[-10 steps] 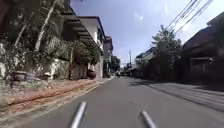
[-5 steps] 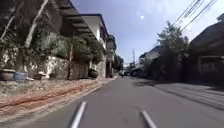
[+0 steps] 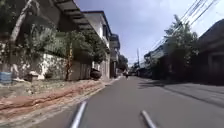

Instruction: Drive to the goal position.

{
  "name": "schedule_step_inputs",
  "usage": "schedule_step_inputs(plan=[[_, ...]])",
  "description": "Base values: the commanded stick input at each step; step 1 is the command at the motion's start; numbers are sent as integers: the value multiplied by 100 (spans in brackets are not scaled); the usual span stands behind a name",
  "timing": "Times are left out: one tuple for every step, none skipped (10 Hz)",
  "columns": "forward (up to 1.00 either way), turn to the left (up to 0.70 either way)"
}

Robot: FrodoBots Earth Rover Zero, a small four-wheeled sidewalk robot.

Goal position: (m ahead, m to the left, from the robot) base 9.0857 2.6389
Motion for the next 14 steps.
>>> schedule_step_inputs(plan=[[100, -36], [100, -38], [100, -28], [100, 4], [100, 0], [100, -1], [100, -3], [100, -10], [100, -23], [100, -39], [100, -39], [100, -39], [100, -39], [100, -39]])
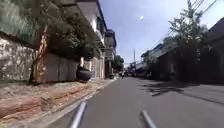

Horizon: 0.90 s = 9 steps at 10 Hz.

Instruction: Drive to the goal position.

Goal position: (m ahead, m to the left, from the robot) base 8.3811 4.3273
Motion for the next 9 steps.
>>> schedule_step_inputs(plan=[[100, -39], [100, -26], [100, -5], [100, 0], [100, 0], [100, 0], [100, 0], [100, 0], [100, 0]])
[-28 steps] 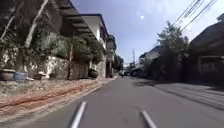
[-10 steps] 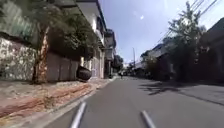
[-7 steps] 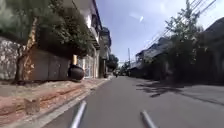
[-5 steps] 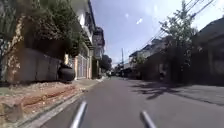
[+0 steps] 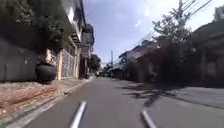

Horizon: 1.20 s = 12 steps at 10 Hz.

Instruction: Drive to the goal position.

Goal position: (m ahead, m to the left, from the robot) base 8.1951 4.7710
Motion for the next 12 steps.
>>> schedule_step_inputs(plan=[[100, 0], [100, 0], [100, 0], [100, 0], [100, -1], [100, -4], [100, -26], [100, -36], [100, -36], [100, -33], [100, -22], [100, 0]])
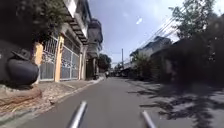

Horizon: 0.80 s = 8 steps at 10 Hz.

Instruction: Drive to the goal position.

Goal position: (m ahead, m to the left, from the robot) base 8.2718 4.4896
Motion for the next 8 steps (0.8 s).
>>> schedule_step_inputs(plan=[[100, 0], [100, 0], [100, -1], [100, -4], [100, -25], [100, -38], [100, -38], [100, -36]])
